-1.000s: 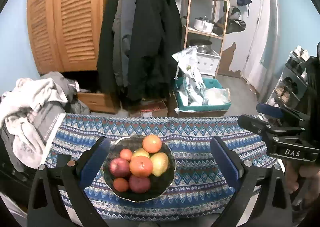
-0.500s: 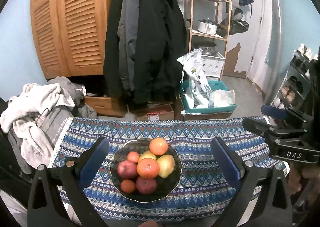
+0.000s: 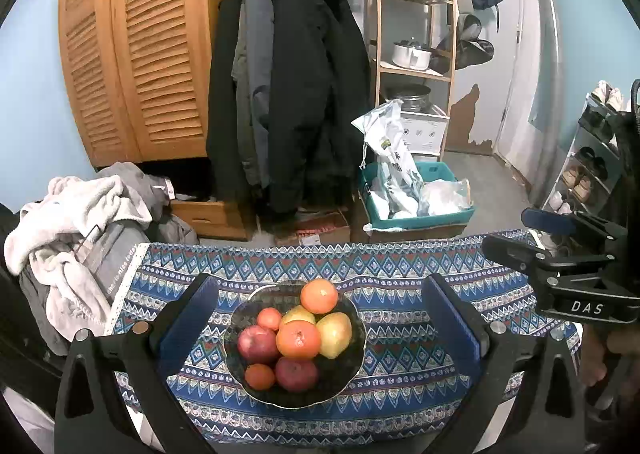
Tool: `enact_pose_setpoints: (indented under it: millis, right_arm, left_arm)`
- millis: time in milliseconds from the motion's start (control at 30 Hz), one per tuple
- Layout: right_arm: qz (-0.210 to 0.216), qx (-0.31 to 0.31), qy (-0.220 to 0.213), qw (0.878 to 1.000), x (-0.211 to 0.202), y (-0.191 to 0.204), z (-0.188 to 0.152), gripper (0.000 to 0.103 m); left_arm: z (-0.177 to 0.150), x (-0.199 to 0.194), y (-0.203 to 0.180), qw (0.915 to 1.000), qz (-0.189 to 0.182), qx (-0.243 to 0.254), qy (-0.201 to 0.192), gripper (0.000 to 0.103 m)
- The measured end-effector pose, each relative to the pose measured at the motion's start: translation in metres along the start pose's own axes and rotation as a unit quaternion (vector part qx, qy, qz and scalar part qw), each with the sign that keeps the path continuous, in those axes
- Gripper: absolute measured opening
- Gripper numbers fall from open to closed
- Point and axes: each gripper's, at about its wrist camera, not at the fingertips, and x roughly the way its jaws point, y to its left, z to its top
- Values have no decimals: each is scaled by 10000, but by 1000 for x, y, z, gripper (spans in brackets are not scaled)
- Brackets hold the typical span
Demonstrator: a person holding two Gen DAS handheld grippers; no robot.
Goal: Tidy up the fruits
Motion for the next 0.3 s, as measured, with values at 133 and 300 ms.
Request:
enact_pose_setpoints:
  millis: [133, 300]
  right_arm:
    - [-5, 12, -2, 10000, -1, -1, 0, 84]
    - [-10, 6, 10, 10000, -1, -3, 0, 83]
  left_arm:
    - [0, -1, -1, 10000, -31, -2, -16, 103]
    - [1, 0, -1, 10000, -35, -28, 46, 103]
